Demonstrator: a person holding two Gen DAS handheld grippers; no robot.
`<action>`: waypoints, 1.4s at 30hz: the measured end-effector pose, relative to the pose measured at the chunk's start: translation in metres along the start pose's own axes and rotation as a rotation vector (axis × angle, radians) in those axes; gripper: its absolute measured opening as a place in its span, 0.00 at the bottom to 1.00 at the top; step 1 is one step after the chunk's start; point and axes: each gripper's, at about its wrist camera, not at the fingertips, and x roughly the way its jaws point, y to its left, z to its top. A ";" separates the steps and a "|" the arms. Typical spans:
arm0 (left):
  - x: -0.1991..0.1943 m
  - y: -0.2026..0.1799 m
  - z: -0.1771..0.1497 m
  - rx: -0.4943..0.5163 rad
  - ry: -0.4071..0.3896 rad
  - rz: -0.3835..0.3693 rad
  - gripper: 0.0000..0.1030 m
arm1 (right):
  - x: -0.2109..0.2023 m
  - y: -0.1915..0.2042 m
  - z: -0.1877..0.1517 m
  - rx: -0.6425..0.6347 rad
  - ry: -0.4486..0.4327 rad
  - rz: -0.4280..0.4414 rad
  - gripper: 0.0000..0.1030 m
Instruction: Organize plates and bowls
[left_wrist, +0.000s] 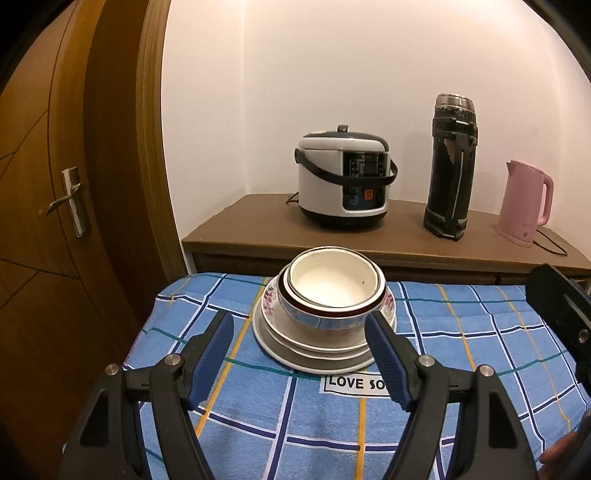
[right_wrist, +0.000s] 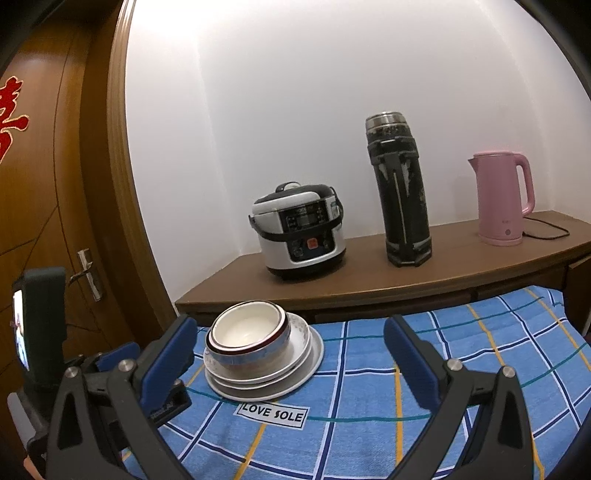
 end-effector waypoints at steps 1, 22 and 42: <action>-0.002 0.001 0.000 -0.003 -0.005 -0.004 0.73 | -0.001 0.000 0.000 0.001 -0.002 -0.003 1.00; -0.016 0.007 0.002 -0.024 -0.044 -0.017 0.73 | -0.013 0.012 0.002 -0.012 -0.023 -0.001 1.00; -0.017 0.003 0.003 -0.021 -0.047 -0.008 0.74 | -0.014 0.009 0.003 -0.003 -0.025 0.000 1.00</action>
